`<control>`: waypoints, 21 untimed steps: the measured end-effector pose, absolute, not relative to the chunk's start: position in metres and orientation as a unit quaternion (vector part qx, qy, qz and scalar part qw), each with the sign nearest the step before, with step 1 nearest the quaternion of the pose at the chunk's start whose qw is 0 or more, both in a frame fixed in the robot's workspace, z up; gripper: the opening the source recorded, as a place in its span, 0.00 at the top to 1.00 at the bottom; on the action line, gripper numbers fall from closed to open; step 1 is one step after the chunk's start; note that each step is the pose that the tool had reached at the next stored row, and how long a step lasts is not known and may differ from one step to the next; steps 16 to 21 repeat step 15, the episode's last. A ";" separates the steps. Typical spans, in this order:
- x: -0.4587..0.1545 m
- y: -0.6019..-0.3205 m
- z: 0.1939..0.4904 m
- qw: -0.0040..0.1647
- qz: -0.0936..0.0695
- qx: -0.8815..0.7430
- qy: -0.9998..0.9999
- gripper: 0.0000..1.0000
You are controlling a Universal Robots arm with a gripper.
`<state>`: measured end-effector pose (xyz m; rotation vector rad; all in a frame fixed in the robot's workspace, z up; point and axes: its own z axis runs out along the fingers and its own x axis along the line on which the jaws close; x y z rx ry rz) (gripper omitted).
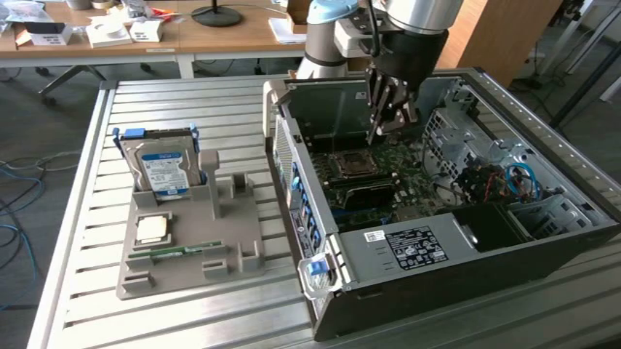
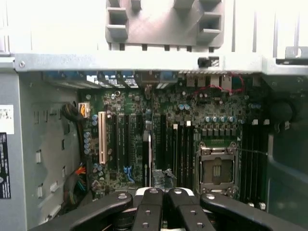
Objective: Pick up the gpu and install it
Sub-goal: 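Press down on the gpu until it lock into place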
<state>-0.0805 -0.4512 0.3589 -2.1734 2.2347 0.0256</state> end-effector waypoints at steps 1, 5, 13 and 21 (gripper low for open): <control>-0.077 -0.451 0.359 0.012 0.008 -0.697 0.717 0.89; -0.067 -0.451 0.359 0.012 0.008 -0.697 0.717 0.89; -0.067 -0.451 0.359 0.012 0.008 -0.697 0.717 0.89; -0.067 -0.451 0.359 0.012 0.008 -0.697 0.717 0.89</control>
